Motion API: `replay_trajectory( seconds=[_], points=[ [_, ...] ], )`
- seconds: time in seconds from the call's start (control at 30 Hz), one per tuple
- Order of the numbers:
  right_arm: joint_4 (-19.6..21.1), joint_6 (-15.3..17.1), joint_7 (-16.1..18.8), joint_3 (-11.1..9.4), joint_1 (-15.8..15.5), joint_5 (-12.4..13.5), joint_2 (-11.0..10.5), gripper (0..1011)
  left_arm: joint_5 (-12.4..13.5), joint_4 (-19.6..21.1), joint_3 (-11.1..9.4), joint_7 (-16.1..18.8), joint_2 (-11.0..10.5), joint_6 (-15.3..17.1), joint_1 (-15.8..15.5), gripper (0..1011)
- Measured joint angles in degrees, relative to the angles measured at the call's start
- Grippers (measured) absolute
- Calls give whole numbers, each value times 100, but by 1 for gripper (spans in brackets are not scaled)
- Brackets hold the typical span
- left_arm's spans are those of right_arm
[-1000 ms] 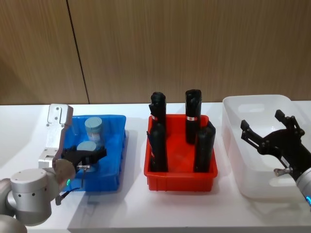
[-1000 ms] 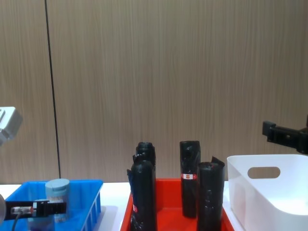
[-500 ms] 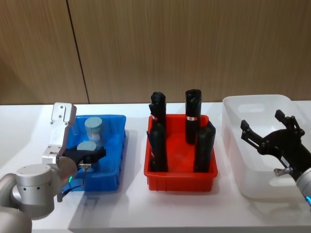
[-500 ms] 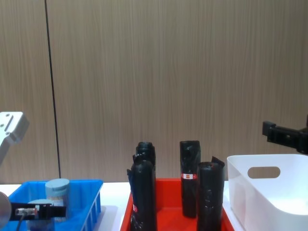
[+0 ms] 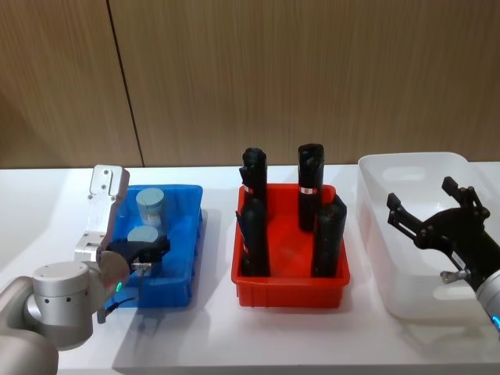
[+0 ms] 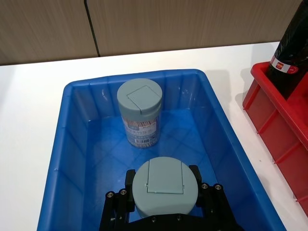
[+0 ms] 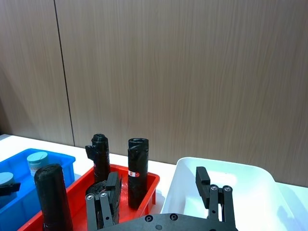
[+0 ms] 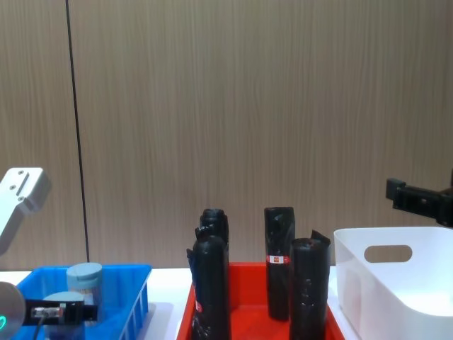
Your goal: Pick the cotton swabs from the blue box and place them into the white box.
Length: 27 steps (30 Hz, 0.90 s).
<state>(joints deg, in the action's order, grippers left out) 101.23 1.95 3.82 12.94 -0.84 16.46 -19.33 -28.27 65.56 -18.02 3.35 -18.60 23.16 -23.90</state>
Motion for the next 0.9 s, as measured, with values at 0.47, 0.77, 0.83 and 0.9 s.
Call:
replay_trajectory(
  seconds=[0.47,0.77,0.83,0.9],
  points=[
    [0,0,0,0,0,0,0,1002,206,418,-15,3,-40,-198,139,666],
    [0,0,0,0,0,0,0,1002,457,1101,-18,-52,-188,-419,378,666],
    [0,0,0,0,0,0,0,1002,498,1226,-16,-92,-227,-440,427,666],
    [0,0,0,0,0,0,0,1002,540,1431,-7,-163,-285,-457,494,666]
  ],
)
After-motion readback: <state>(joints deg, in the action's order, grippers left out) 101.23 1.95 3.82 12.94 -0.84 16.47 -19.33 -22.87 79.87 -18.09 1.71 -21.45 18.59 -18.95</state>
